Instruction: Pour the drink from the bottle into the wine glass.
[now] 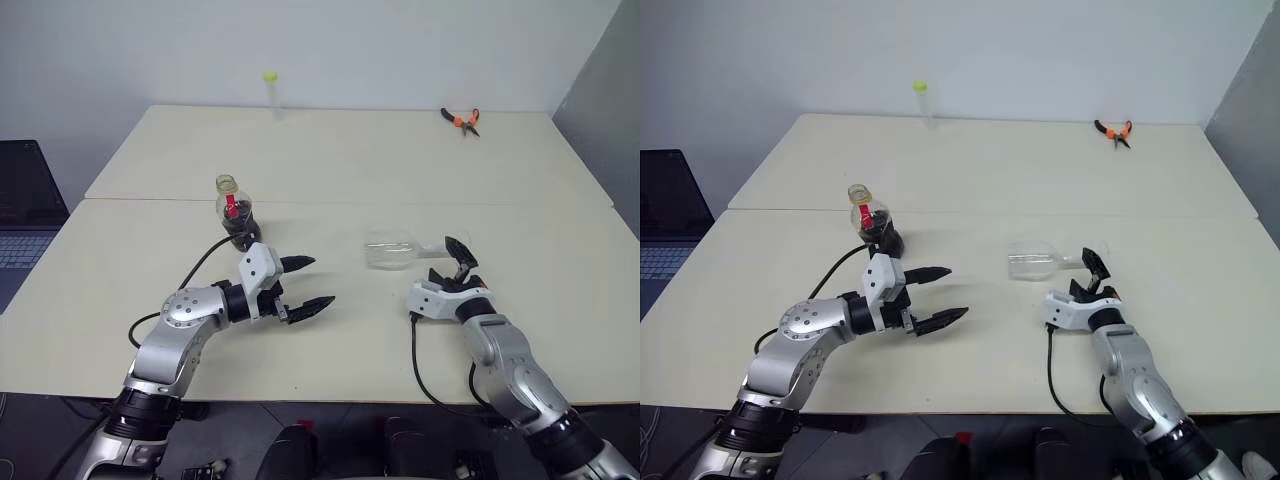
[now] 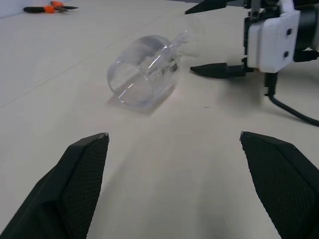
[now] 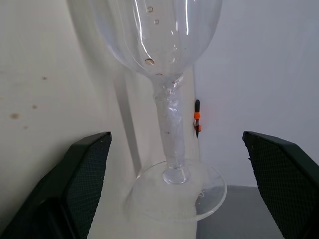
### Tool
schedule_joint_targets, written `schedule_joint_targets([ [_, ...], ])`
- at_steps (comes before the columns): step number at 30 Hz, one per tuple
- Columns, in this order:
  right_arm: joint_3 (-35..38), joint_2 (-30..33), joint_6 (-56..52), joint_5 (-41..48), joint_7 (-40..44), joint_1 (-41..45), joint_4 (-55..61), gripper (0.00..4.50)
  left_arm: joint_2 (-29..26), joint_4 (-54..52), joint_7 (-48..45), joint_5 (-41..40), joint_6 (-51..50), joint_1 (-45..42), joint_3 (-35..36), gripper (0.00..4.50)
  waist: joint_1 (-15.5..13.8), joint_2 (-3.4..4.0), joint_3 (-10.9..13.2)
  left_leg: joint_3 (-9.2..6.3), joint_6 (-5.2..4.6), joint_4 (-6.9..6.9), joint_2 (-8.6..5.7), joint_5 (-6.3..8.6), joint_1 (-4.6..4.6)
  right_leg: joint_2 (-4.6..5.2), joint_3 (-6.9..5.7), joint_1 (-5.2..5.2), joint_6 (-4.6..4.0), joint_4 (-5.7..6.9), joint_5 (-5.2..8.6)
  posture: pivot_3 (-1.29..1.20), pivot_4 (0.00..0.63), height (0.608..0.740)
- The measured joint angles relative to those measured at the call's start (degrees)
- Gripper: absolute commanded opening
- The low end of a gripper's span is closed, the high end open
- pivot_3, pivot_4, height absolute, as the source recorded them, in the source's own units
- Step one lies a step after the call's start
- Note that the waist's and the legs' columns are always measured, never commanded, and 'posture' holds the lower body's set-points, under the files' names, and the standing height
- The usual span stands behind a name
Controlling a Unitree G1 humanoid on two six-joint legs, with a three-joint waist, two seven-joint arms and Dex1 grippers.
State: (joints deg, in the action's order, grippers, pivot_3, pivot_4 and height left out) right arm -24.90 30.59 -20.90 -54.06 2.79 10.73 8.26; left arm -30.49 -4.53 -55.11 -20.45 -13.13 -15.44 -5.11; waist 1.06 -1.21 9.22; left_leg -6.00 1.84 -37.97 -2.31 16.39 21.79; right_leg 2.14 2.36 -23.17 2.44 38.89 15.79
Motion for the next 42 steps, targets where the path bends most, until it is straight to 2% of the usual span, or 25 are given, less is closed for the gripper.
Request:
schedule_joint_targets([
  [8,-0.23,-4.19,-0.93,-4.51,-3.68,5.55,-9.31,4.5,2.01,5.14,-0.82,0.88,3.69,-2.28,-0.32,4.45,0.64,-0.12,-0.12,-0.02,-0.01,-0.02,0.01,0.0,-0.07,0.0,0.0,0.04,-0.01,0.06,-0.01,0.0,0.15,0.74],
  [10,-0.23,-5.38,-1.14,-5.16,-3.92,6.88,-11.21,4.14,2.75,6.24,-0.81,1.24,4.42,-2.44,-0.33,4.5,0.74,-0.15,-0.14,-0.02,-0.01,-0.02,0.01,0.0,-0.1,-0.01,0.01,0.04,-0.02,0.08,-0.01,0.0,0.15,0.74],
  [12,-0.23,-6.73,-1.62,-5.32,-3.68,8.17,-13.33,3.59,3.27,7.25,-0.8,1.44,5.09,-2.72,-0.47,4.5,0.88,-0.15,-0.14,-0.02,-0.01,-0.01,0.04,0.0,-0.1,-0.05,0.02,0.02,-0.02,0.1,-0.02,0.0,0.15,0.74],
  [18,0.15,-8.97,-2.54,-5.13,-1.83,10.57,-16.44,1.43,3.89,7.56,-0.68,1.7,5.93,-3.12,-0.5,4.5,1.28,-0.15,-0.15,-0.04,-0.02,0.01,0.07,0.01,-0.12,-0.06,0.03,0.02,-0.03,0.1,-0.02,0.0,0.15,0.74],
  [22,1.32,-9.53,-4.35,-5.12,-0.71,10.2,-14.19,0.2,4.01,7.55,-0.5,1.69,5.9,-3.11,-0.5,4.5,1.31,-0.16,-0.19,-0.07,-0.02,0.01,0.06,0.01,-0.12,-0.06,0.0,0.02,-0.03,0.1,-0.02,0.0,0.15,0.74],
  [25,2.33,-9.36,-5.84,-5.23,0.98,8.45,-11.52,0.17,4.14,7.2,-0.25,1.65,5.73,-2.7,-0.48,4.5,1.01,-0.15,-0.18,-0.08,-0.02,0.02,0.02,0.01,-0.06,-0.05,0.0,0.0,-0.02,0.07,-0.01,0.0,0.15,0.74],
  [29,4.93,-7.15,-7.3,-4.96,5.27,1.99,-2.75,0.17,4.03,5.66,1.18,1.59,4.79,-0.16,0.12,4.5,0.61,-0.1,-0.14,-0.07,-0.02,0.0,-0.04,0.01,0.1,0.05,0.01,-0.09,-0.01,-0.01,-0.01,0.0,0.15,0.74],
  [32,9.62,-6.83,-7.38,-1.24,7.79,-1.14,3.28,0.17,3.8,4.19,2.3,1.5,4.5,1.45,0.99,4.5,0.57,-0.07,-0.11,-0.07,-0.07,-0.02,-0.04,0.04,0.06,0.07,0.01,-0.06,0.0,0.04,-0.01,0.0,0.15,0.74],
  [35,15.51,-9.72,-6.88,7.42,9.93,-1.05,7.87,0.17,3.72,2.71,3.46,1.45,4.45,2.02,1.42,4.5,0.69,-0.05,-0.1,-0.15,-0.2,0.02,0.07,0.12,-0.01,0.04,-0.04,-0.03,-0.02,0.08,-0.01,0.0,0.15,0.74],
  [37,20.37,-14.63,-5.17,17.86,12.22,0.06,8.42,0.17,3.57,1.82,3.67,0.87,3.49,2.39,2.21,4.5,1.05,-0.03,-0.08,-0.13,-0.21,0.05,0.14,0.12,-0.04,0.03,0.0,-0.03,-0.02,0.07,-0.01,0.0,0.15,0.74],
  [39,24.12,-19.02,-0.74,30.02,15.22,2.24,6.22,0.17,3.19,0.73,3.81,-0.23,1.91,2.73,3.13,4.5,1.42,0.03,-0.04,-0.13,-0.23,0.06,0.15,0.14,-0.04,0.03,0.0,-0.04,-0.03,0.08,-0.02,0.0,0.15,0.74],
  [42,25.7,-23.37,5.59,41.69,17.73,4.91,2.17,0.17,2.68,-1.47,4.06,-2.13,-0.22,2.81,4.29,4.5,1.33,0.1,0.0,-0.14,-0.23,0.05,0.1,0.13,-0.02,0.04,-0.03,-0.04,-0.03,0.07,-0.02,0.0,0.15,0.74],
])
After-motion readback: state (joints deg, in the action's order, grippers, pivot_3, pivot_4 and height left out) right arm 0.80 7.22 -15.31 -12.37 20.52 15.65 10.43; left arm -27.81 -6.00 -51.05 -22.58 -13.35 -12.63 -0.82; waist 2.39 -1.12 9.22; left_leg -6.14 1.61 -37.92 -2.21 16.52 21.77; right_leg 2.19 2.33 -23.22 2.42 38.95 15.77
